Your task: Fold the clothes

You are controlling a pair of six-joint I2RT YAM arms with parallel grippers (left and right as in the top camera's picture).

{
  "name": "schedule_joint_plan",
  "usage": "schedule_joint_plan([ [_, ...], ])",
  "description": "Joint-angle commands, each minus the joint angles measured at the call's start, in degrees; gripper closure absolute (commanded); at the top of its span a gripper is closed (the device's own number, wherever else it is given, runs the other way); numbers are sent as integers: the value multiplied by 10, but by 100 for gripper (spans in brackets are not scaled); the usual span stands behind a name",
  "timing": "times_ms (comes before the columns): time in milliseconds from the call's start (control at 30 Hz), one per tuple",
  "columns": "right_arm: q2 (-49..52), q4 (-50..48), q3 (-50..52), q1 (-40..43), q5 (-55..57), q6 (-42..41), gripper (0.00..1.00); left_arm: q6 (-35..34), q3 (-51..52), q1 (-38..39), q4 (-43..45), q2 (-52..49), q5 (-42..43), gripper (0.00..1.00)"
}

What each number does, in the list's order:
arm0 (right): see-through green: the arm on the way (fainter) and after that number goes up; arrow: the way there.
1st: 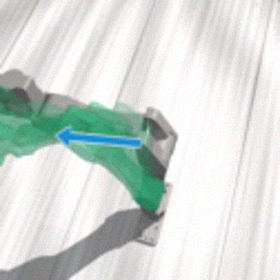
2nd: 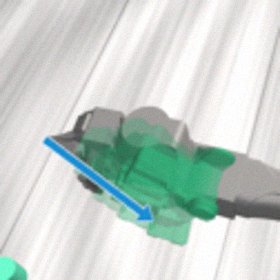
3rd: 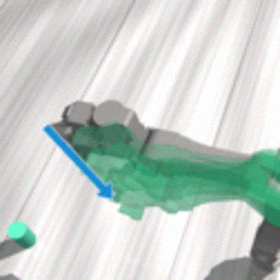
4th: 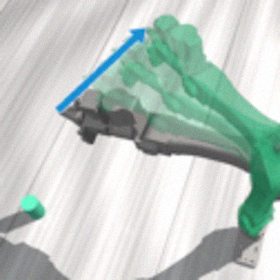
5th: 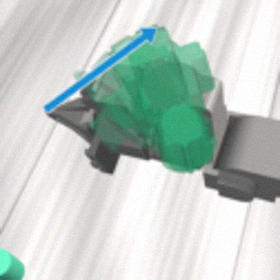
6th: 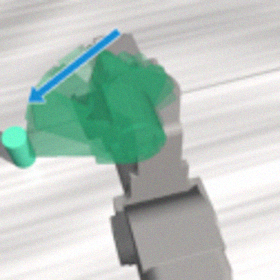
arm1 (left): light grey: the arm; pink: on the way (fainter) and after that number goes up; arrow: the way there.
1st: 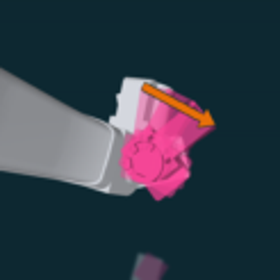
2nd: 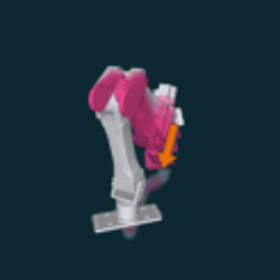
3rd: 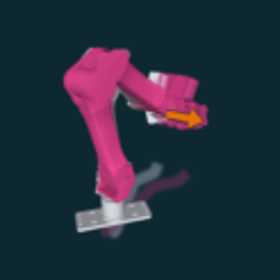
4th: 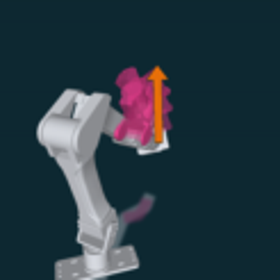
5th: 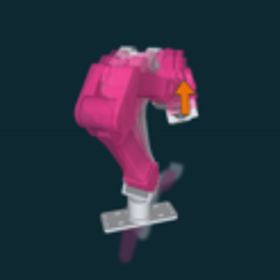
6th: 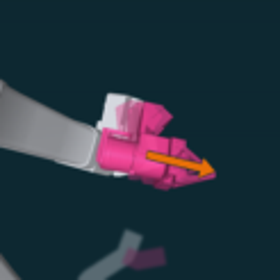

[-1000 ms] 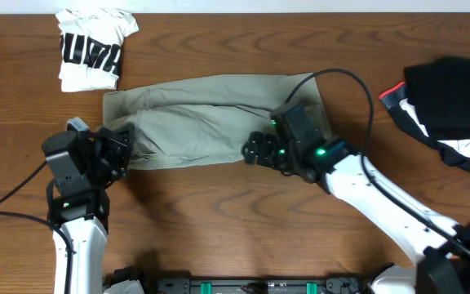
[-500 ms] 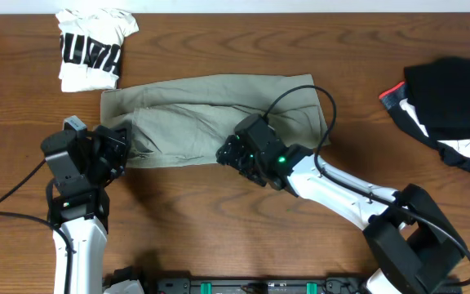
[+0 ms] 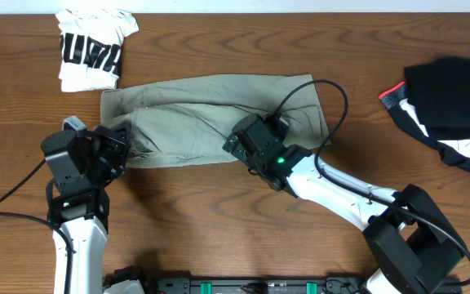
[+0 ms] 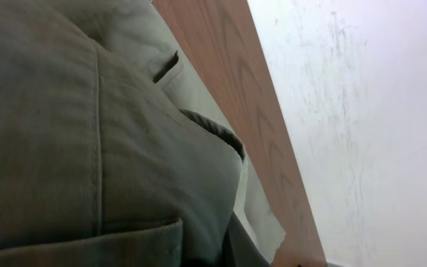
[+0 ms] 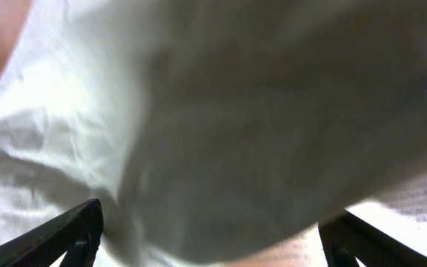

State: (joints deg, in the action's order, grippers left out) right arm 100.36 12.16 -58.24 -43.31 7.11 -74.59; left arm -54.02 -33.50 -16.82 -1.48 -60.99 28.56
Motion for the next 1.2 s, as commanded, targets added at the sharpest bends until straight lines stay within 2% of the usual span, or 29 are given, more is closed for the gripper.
schedule_joint_plan([
  [0,1,-7,-1,6,51,-8,9,1,-11,-1,3,0,7,94],
  [67,1,-11,-1,15,58,-8,13,1,-11,-1,3,0,12,94],
  [133,1,-12,-1,26,57,-8,21,1,-11,-1,3,0,12,95],
  [367,2,7,-1,52,56,-7,27,1,-11,-1,3,0,12,94],
  [433,2,7,-1,61,56,-4,33,2,-11,-1,3,0,12,94],
  [633,2,20,-1,86,56,-1,73,1,-11,-1,3,0,12,94],
  [733,2,21,-1,103,61,27,94,1,-11,-1,3,0,12,94],
  [933,-23,22,-2,141,97,133,97,-2,-11,-1,10,2,13,94],
  [1167,-73,6,-4,199,96,180,99,-86,-12,-1,48,9,7,94],
])
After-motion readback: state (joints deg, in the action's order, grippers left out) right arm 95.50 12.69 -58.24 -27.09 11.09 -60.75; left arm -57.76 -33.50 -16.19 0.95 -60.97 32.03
